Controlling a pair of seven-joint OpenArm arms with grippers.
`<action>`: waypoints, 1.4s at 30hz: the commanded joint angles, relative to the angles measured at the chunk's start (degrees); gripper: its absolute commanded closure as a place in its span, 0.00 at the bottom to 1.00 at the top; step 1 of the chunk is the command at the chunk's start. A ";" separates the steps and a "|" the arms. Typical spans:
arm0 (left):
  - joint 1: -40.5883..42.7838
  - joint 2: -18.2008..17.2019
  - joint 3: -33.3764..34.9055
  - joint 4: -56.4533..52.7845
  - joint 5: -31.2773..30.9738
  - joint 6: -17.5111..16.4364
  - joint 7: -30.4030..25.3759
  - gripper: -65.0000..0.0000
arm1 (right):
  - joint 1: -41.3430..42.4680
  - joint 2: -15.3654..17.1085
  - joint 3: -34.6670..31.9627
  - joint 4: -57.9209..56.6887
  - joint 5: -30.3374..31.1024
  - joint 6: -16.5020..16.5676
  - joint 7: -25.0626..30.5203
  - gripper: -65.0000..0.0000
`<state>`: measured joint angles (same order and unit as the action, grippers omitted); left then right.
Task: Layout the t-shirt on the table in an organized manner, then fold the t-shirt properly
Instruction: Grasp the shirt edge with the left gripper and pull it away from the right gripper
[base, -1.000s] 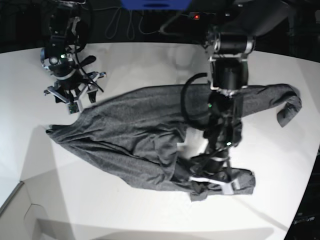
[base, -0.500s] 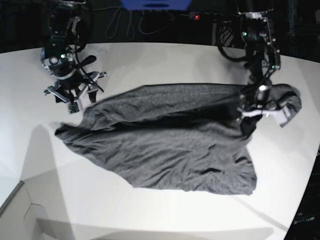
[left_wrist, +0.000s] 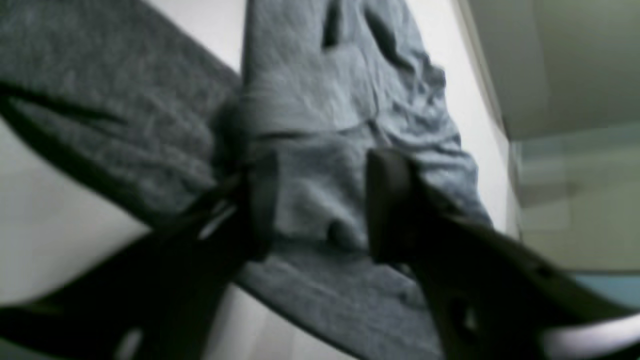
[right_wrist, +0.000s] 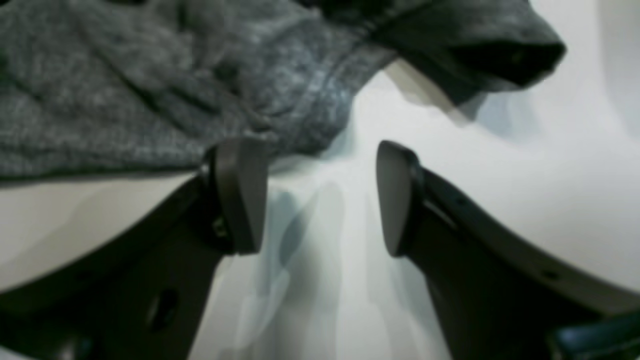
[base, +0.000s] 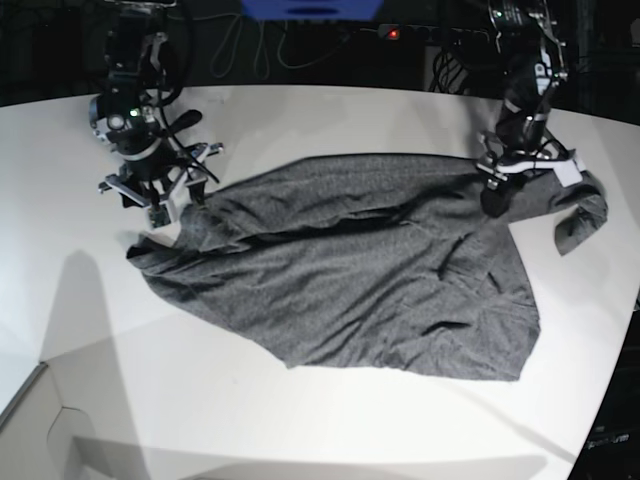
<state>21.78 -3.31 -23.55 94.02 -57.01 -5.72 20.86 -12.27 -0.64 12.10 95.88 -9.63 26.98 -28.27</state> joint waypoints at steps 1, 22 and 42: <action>-0.02 -0.42 -0.93 2.91 -1.23 -1.01 -0.60 0.52 | 0.45 0.34 0.17 1.05 0.53 -0.30 1.33 0.45; -26.22 -1.57 2.06 -18.19 25.59 -0.48 5.29 0.52 | 0.54 0.25 0.17 1.05 0.53 -0.30 1.15 0.45; -26.84 -1.83 1.70 -20.13 26.46 -0.57 5.64 1.00 | 1.24 0.34 0.17 0.96 0.53 -0.30 1.06 0.45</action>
<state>-4.25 -4.73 -21.65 72.44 -29.95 -5.76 27.64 -11.62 -0.64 12.21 95.88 -9.63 26.98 -28.49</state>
